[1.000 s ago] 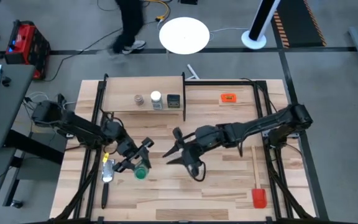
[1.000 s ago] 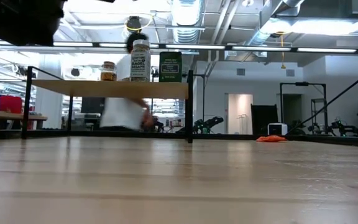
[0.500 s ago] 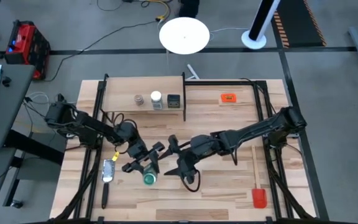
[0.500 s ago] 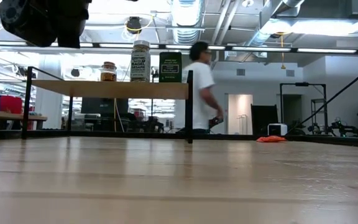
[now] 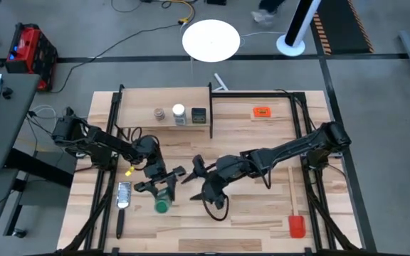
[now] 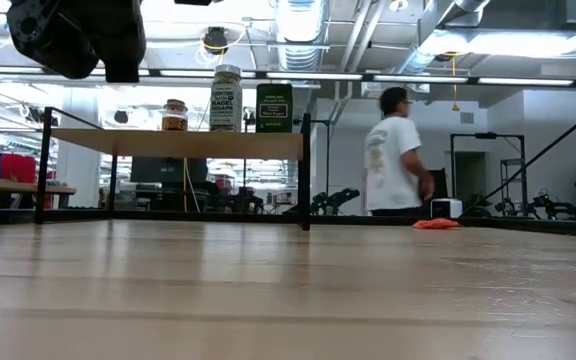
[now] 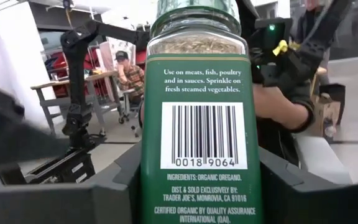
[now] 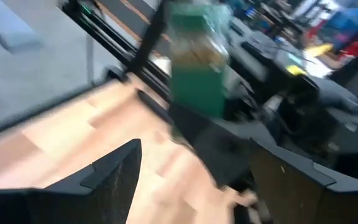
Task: Shelf spices
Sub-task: Put the green seasoning bottle on the shelf
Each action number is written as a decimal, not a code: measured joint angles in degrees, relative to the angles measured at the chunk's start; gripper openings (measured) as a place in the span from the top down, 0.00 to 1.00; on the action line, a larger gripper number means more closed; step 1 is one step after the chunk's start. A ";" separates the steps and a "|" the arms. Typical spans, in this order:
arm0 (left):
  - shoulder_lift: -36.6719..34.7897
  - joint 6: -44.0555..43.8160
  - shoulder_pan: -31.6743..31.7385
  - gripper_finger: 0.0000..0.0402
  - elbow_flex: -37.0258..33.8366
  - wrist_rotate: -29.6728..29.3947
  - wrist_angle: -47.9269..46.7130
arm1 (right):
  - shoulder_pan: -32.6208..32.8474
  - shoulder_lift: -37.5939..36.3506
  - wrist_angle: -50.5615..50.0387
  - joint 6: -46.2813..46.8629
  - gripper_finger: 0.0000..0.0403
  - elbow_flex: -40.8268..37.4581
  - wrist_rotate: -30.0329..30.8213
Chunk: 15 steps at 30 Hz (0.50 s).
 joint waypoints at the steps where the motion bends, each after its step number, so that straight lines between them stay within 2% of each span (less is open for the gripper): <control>1: 0.04 -0.92 -0.37 0.56 0.19 -0.67 -0.03 | 0.00 0.00 -0.16 -1.02 0.26 0.00 1.27; 6: 0.09 -4.84 -1.17 0.56 0.40 -2.81 -0.82 | 0.00 0.00 -3.25 -2.39 0.26 0.00 3.11; 12: 0.09 1.20 -1.27 0.56 0.44 -4.54 -11.39 | 0.57 0.00 -8.80 1.85 0.26 0.00 3.15; 15: 0.15 4.27 -1.44 0.56 0.44 -8.05 -15.89 | 0.59 0.00 -12.70 5.17 0.26 0.00 3.15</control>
